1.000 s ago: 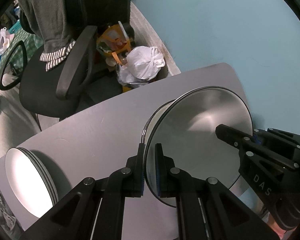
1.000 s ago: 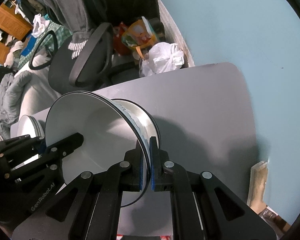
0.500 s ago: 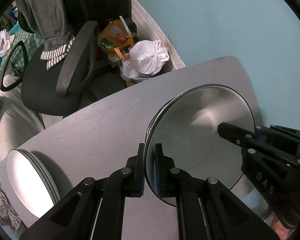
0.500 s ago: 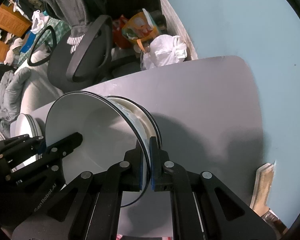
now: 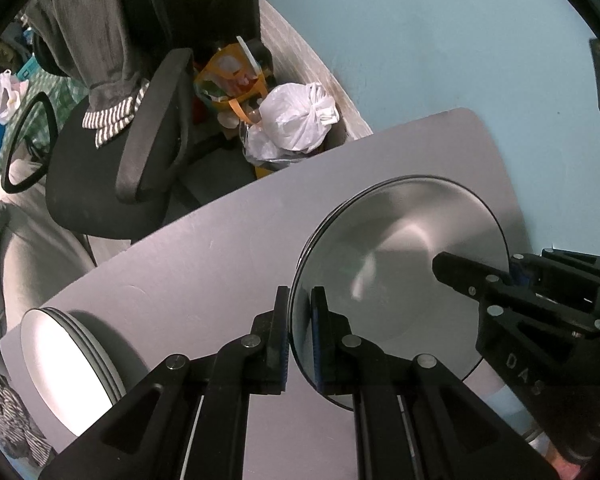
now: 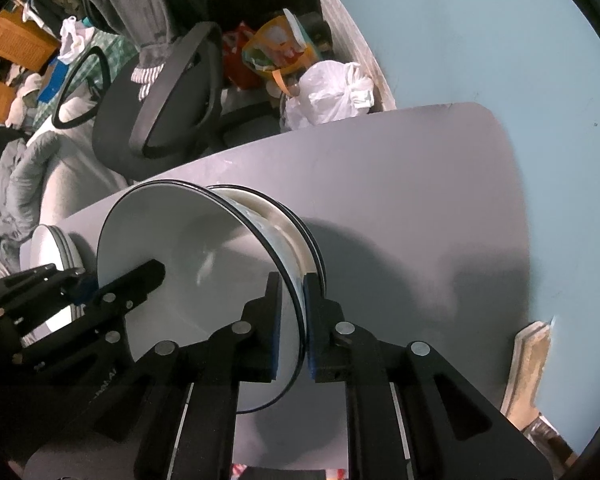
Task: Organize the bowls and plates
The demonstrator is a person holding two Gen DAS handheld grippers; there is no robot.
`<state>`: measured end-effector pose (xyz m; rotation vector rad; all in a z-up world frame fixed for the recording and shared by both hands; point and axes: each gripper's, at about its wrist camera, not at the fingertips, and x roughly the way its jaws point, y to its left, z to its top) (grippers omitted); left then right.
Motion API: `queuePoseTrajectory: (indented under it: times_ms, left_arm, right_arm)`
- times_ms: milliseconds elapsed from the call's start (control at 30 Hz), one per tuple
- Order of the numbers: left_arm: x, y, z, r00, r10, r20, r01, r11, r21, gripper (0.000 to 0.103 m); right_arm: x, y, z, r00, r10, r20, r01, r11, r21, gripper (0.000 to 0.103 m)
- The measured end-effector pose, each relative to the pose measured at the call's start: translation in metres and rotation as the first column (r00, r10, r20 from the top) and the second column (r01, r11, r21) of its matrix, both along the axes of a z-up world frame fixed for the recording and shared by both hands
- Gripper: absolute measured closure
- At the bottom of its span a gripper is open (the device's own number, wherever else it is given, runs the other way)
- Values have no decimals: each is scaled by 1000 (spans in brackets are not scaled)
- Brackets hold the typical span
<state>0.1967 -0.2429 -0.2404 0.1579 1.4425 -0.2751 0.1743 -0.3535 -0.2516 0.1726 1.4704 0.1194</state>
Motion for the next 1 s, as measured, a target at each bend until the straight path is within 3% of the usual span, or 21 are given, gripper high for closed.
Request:
queuePoseTrajectory:
  times_ms: [133, 200, 267, 633, 767, 1000]
  left_arm:
    - [0, 2, 3, 1000, -1, 6, 1, 1000, -3, 94]
    - [0, 3, 5, 1000, -5, 9, 5, 1000, -4, 94]
    - [0, 4, 5, 1000, -2, 9, 2, 1000, -7, 94]
    - [-1, 8, 8, 1000, 11, 2, -11, 1000, -29, 91]
    - [-4, 6, 11, 1000, 16, 8, -15, 999, -36, 90]
    - [-9, 9, 24, 999, 26, 32, -25, 999, -45, 90]
  right_arm:
    - [0, 2, 1, 1000, 0, -9, 0, 1000, -10, 88]
    - [0, 5, 1, 1000, 7, -12, -7, 1000, -9, 79]
    - [0, 9, 2, 1000, 16, -16, -17, 1000, -20, 76]
    - [-2, 4, 8, 1000, -28, -6, 27, 1000, -12, 73]
    - [-3, 1, 19, 998, -41, 37, 42, 999, -34, 55]
    - [-5, -1, 25, 997, -51, 51, 53, 998, -42, 53]
